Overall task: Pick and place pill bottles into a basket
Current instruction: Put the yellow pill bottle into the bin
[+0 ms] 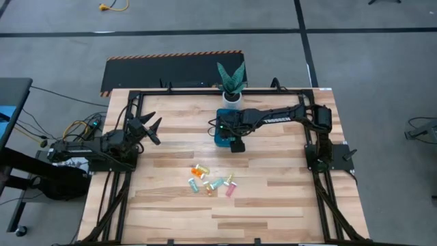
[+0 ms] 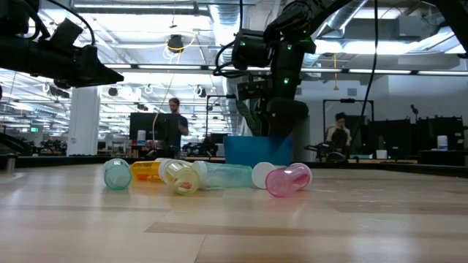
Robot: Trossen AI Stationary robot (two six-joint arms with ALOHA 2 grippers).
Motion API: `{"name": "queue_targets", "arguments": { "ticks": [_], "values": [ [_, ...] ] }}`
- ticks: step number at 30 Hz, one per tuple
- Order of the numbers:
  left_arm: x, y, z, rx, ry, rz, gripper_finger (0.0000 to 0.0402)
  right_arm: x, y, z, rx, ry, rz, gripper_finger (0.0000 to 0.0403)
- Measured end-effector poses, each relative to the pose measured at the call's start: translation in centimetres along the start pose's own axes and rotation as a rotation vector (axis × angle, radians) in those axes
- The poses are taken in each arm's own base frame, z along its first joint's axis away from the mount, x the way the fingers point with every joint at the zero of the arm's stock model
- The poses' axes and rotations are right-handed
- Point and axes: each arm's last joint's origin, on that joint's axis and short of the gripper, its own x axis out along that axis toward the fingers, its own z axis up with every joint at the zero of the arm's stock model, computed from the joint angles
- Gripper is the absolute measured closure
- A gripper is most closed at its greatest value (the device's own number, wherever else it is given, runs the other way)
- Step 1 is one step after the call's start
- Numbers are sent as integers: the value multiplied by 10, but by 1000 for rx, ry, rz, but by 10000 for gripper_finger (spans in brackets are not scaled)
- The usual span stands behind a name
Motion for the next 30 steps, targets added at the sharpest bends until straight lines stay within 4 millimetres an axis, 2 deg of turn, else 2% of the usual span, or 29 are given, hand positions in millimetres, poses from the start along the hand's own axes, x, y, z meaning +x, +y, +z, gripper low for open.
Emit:
{"name": "queue_targets", "arguments": {
  "ticks": [15,30],
  "values": [
    [-2,-2,0,0,-1,-25,226,0,-1,1,-5,-12,-12,96],
    [-25,-25,2,-8,-24,-383,226,0,-1,1,-5,-13,-12,96]
  ]
}}
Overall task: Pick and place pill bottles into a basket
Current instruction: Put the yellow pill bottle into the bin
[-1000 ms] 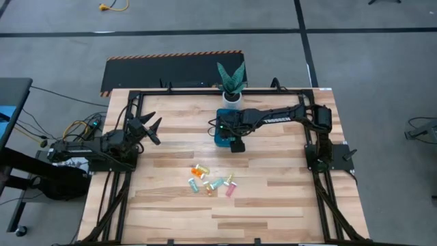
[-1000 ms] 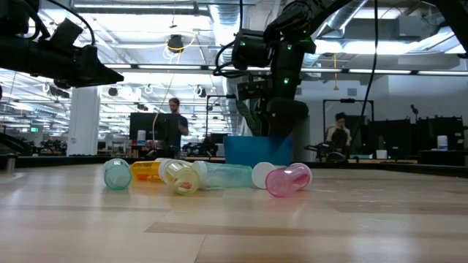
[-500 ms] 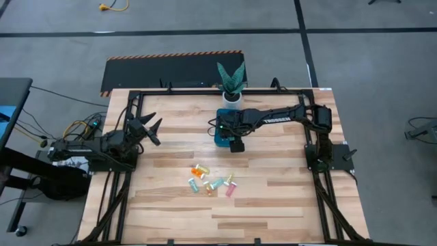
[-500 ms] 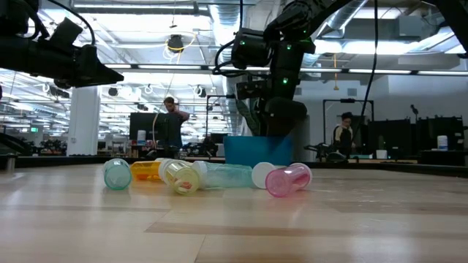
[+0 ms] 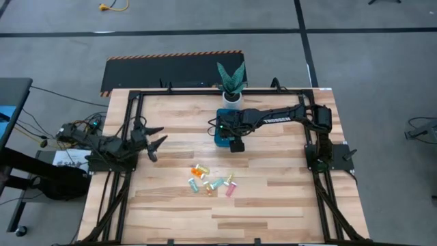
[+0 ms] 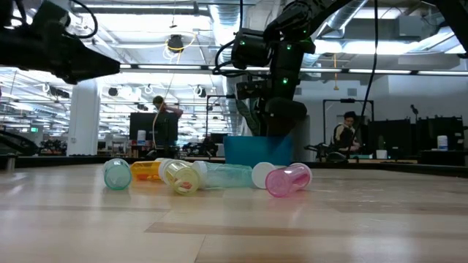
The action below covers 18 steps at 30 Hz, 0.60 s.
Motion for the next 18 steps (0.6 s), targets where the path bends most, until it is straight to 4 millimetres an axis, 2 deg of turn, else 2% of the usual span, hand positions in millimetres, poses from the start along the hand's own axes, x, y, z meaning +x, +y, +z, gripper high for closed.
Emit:
{"name": "queue_targets", "arguments": {
  "ticks": [11,18],
  "values": [
    [-14,-17,1,-6,-16,-246,226,0,0,0,-1,0,0,96],
    [-18,-20,2,-13,-24,-304,226,0,0,0,-1,0,1,96]
  ]
}}
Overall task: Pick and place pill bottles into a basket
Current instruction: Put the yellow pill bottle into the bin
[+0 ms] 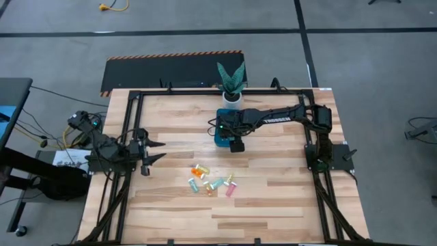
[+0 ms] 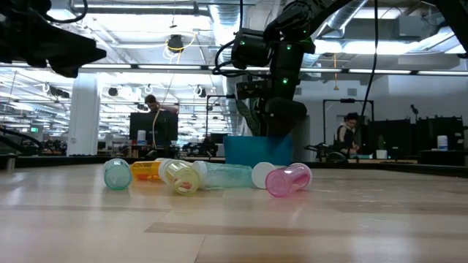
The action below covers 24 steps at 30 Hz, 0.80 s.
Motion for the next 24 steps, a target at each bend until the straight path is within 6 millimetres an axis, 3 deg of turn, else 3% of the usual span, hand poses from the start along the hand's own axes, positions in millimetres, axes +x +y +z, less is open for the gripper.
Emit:
{"name": "queue_targets", "arguments": {
  "ticks": [24],
  "values": [
    [0,0,0,-2,-1,4,226,0,-1,4,14,-40,-14,96]
  ]
}}
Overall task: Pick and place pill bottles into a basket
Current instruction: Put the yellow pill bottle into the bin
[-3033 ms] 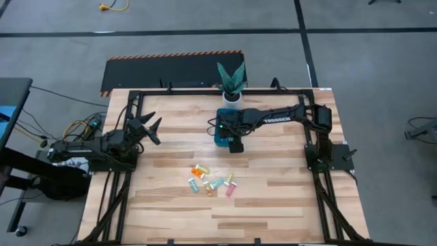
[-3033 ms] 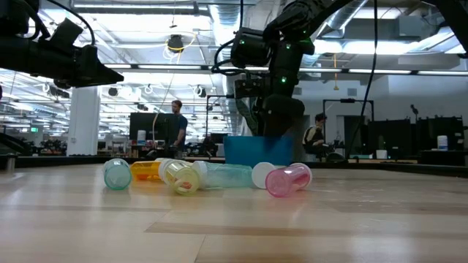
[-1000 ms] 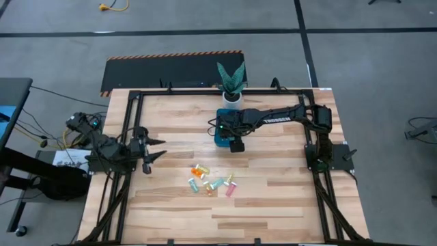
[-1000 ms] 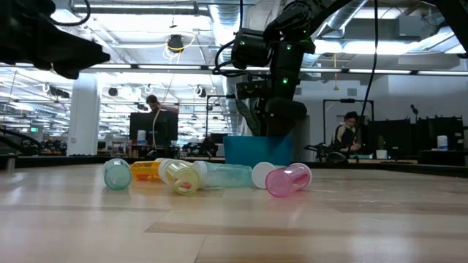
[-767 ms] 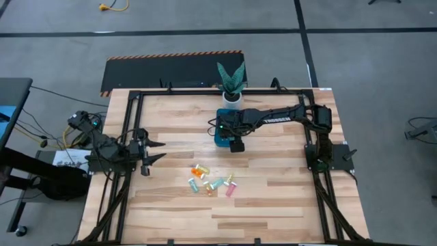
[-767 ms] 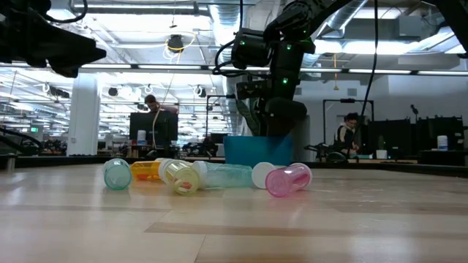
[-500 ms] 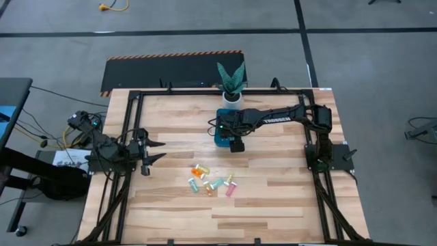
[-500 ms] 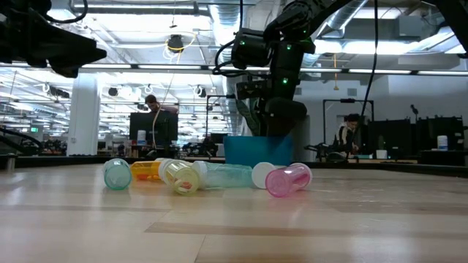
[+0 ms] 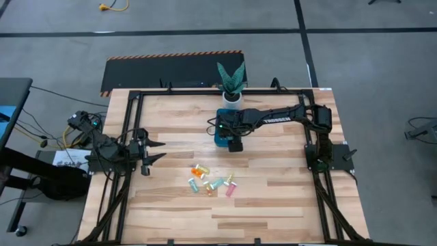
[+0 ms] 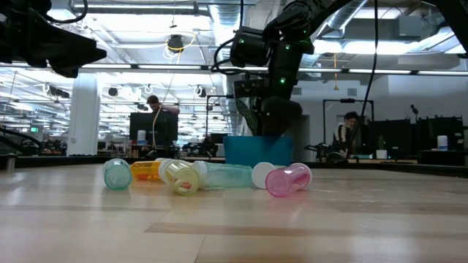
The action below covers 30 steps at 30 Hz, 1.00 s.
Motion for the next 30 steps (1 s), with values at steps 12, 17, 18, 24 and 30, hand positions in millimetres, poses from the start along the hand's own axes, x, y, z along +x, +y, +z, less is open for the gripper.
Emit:
{"name": "queue_targets", "arguments": {
  "ticks": [12,17,18,24,30],
  "values": [
    [0,0,0,0,0,0,226,1,-6,-7,49,37,40,96],
    [0,0,0,0,0,0,226,1,-6,-7,64,10,106,96],
    [0,0,0,0,0,0,226,1,-7,-6,59,7,107,96],
    [0,0,0,0,0,0,226,1,-8,-7,59,-5,130,96],
    [0,0,0,0,0,0,226,2,-10,-7,67,-14,154,95]
  ]
}}
